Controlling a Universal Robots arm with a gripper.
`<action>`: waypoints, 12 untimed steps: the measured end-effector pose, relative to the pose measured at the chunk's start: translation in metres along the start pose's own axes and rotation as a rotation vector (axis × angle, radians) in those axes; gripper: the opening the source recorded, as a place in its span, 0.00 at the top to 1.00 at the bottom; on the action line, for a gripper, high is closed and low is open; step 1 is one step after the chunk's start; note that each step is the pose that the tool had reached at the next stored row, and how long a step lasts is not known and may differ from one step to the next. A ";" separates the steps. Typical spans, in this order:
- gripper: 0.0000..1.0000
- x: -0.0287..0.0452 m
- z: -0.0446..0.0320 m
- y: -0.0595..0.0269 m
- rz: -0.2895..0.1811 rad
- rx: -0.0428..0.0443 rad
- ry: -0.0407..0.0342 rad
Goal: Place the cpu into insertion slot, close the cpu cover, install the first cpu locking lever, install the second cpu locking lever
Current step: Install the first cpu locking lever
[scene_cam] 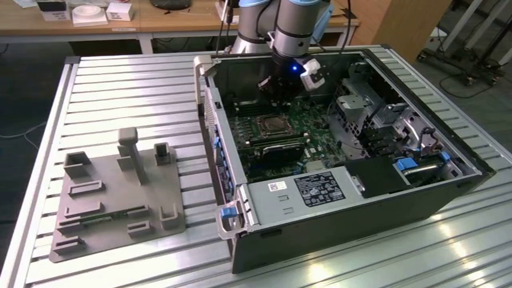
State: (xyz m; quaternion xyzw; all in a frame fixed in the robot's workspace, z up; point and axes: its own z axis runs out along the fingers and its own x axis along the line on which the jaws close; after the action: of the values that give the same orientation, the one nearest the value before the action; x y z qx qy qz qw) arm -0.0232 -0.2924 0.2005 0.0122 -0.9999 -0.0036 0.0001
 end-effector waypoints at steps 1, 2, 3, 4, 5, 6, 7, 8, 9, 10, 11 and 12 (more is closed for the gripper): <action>0.90 0.0002 0.0000 0.0000 0.000 -0.0017 0.0001; 0.90 0.0004 0.0000 0.0000 0.000 -0.0035 0.0002; 0.90 0.0004 0.0000 0.0001 0.000 -0.0052 0.0002; 0.90 0.0005 0.0001 0.0001 -0.001 -0.0068 0.0002; 0.90 0.0005 0.0001 0.0002 -0.001 -0.0084 0.0001; 0.90 0.0005 0.0001 0.0003 -0.001 -0.0097 0.0000; 0.90 0.0005 0.0001 0.0004 -0.002 -0.0109 0.0000; 0.90 0.0005 0.0001 0.0006 -0.003 -0.0117 0.0001; 0.90 0.0005 0.0000 0.0008 -0.004 -0.0125 0.0001; 0.90 0.0005 0.0000 0.0011 -0.005 -0.0133 0.0002; 0.90 0.0005 0.0000 0.0013 -0.007 -0.0144 0.0001; 0.90 0.0005 0.0001 0.0014 -0.009 -0.0157 0.0000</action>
State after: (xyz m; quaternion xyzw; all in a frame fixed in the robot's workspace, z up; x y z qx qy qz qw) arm -0.0237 -0.2910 0.2004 0.0169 -0.9998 -0.0115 0.0002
